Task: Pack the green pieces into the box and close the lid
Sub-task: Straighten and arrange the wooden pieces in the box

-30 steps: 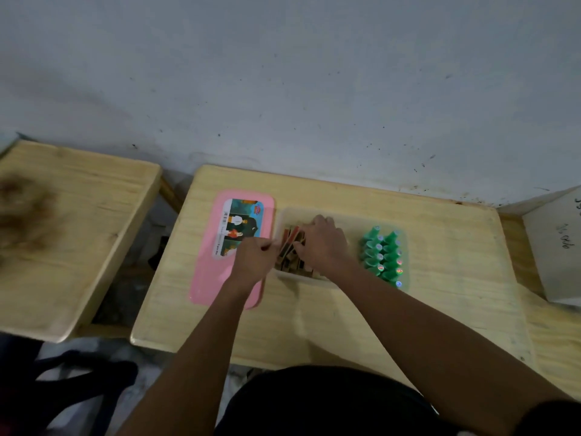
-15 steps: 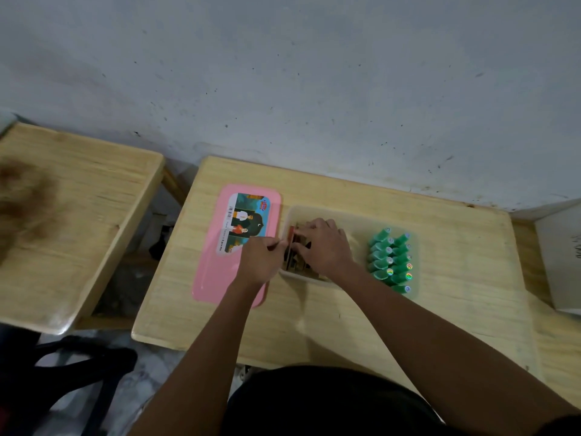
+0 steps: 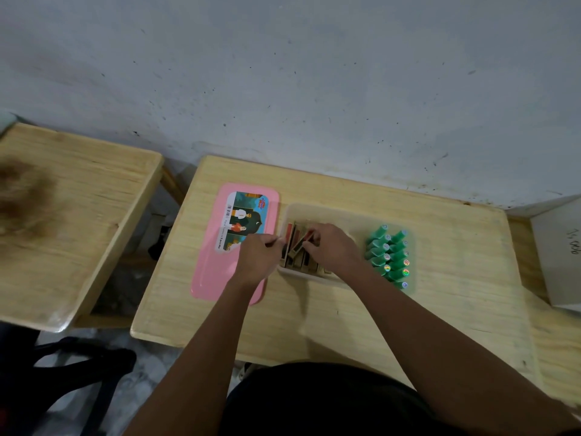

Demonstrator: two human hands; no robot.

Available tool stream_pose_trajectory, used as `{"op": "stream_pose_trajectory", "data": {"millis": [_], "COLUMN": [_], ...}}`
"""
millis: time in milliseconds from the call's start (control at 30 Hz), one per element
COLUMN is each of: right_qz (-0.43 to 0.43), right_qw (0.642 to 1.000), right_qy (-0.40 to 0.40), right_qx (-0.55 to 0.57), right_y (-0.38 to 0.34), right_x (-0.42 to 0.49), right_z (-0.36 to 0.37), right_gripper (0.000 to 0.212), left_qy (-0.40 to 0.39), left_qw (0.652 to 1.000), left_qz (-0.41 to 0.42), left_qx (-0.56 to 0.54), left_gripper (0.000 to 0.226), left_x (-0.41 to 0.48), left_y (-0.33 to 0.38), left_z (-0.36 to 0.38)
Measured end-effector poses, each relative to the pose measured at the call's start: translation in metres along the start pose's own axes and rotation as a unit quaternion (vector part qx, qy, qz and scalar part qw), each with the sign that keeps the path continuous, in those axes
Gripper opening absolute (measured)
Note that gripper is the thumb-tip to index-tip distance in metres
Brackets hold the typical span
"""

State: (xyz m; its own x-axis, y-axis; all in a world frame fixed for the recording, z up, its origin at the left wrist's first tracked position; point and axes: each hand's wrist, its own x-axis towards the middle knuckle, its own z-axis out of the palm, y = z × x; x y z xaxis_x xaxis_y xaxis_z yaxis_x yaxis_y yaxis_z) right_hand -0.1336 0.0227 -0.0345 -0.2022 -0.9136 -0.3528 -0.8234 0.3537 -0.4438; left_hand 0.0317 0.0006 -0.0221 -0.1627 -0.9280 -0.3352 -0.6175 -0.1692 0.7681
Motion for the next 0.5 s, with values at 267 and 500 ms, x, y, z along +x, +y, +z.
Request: {"op": "stream_pose_trajectory", "data": {"millis": [267, 500], "right_qz": [-0.086, -0.148], "right_qw": [0.996, 0.983], "right_qy": [-0.031, -0.094], "right_qx": [-0.007, -0.049], "right_y": [-0.008, 0.003], "right_x": [0.000, -0.001], "right_z": [0.014, 0.004], "right_gripper": [0.039, 0.045], "left_qy": [-0.002, -0.008], "left_qw": [1.000, 0.999], "left_qz": [-0.014, -0.021], "left_qx": [-0.023, -0.031], "left_gripper": [0.025, 0.022], "left_x": [-0.001, 0.000], "left_y": [0.001, -0.002], "left_z": [0.002, 0.003]}}
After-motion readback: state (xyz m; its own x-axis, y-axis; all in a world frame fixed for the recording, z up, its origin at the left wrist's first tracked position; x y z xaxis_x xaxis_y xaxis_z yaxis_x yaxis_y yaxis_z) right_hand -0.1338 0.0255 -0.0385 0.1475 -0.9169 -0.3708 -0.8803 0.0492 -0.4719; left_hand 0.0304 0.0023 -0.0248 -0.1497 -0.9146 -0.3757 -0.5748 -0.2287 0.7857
